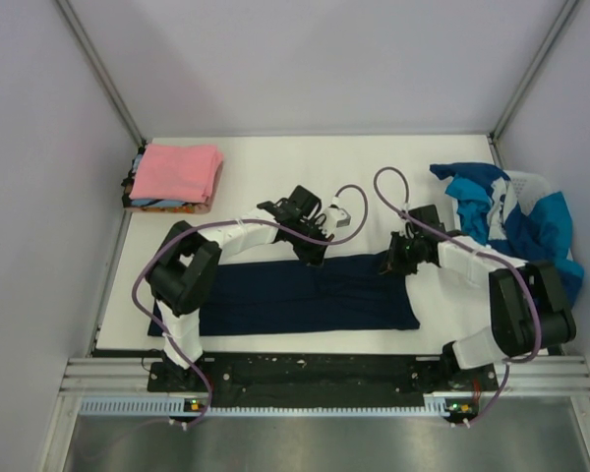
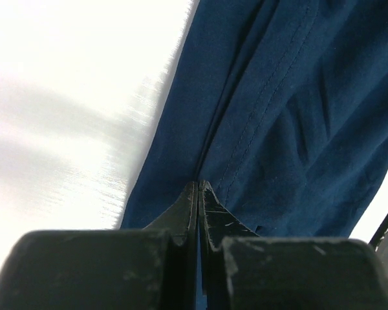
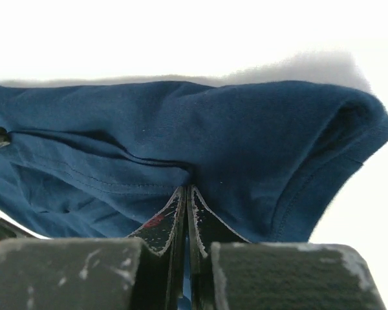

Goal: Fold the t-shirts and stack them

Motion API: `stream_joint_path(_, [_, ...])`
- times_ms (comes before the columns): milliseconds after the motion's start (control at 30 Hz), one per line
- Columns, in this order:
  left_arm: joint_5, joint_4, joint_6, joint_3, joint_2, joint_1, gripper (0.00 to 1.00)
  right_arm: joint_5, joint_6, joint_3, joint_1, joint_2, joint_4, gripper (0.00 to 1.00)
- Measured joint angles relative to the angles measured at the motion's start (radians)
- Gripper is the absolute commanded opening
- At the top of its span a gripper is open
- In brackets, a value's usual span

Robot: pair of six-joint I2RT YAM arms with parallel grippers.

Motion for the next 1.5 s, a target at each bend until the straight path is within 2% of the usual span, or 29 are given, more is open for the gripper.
stream_joint_path(300, [-0.009, 0.016, 0.017, -0.006, -0.020, 0.000, 0.00, 0.099, -0.001, -0.075, 0.000, -0.185, 0.064, 0.00])
stream_joint_path(467, [-0.014, 0.029, 0.026, -0.011, -0.034, 0.000, 0.00, 0.102, -0.011, -0.078, 0.000, -0.190, 0.101, 0.00])
stream_joint_path(567, [-0.014, 0.029, 0.027, -0.011, -0.034, 0.000, 0.04, 0.096, -0.010, -0.077, 0.000, -0.157, 0.111, 0.25])
stream_joint_path(633, [-0.014, 0.028, 0.026, -0.011, -0.034, 0.000, 0.06, 0.085, -0.008, -0.077, 0.000, -0.122, 0.110, 0.31])
stream_joint_path(700, [-0.013, 0.027, 0.026, -0.011, -0.033, 0.000, 0.09, 0.071, -0.006, -0.068, 0.000, -0.080, 0.103, 0.32])
stream_joint_path(833, [-0.014, 0.026, 0.022, -0.011, -0.026, 0.000, 0.23, 0.040, -0.005, -0.047, 0.000, -0.007, 0.098, 0.31])
stream_joint_path(967, [-0.030, 0.022, 0.017, -0.011, -0.002, 0.000, 0.30, 0.042, -0.003, -0.038, 0.001, 0.002, 0.095, 0.29])
stream_joint_path(1233, [-0.080, -0.021, 0.078, -0.010, -0.028, 0.000, 0.44, 0.217, -0.047, 0.055, 0.003, -0.035, -0.028, 0.36])
stream_joint_path(1300, [-0.091, -0.046, 0.116, -0.010, -0.079, 0.000, 0.44, 0.265, -0.061, 0.093, 0.003, -0.040, -0.049, 0.35])
stream_joint_path(1333, [-0.101, -0.058, 0.133, -0.010, -0.109, 0.002, 0.44, 0.290, -0.066, 0.110, 0.003, -0.040, -0.055, 0.31])
stream_joint_path(1400, [-0.119, -0.080, 0.166, -0.010, -0.174, 0.010, 0.44, 0.323, -0.076, 0.129, 0.002, -0.031, -0.064, 0.16])
stream_joint_path(1500, [-0.121, -0.113, 0.205, -0.012, -0.261, 0.061, 0.37, 0.333, -0.080, 0.140, 0.002, 0.037, -0.072, 0.06])
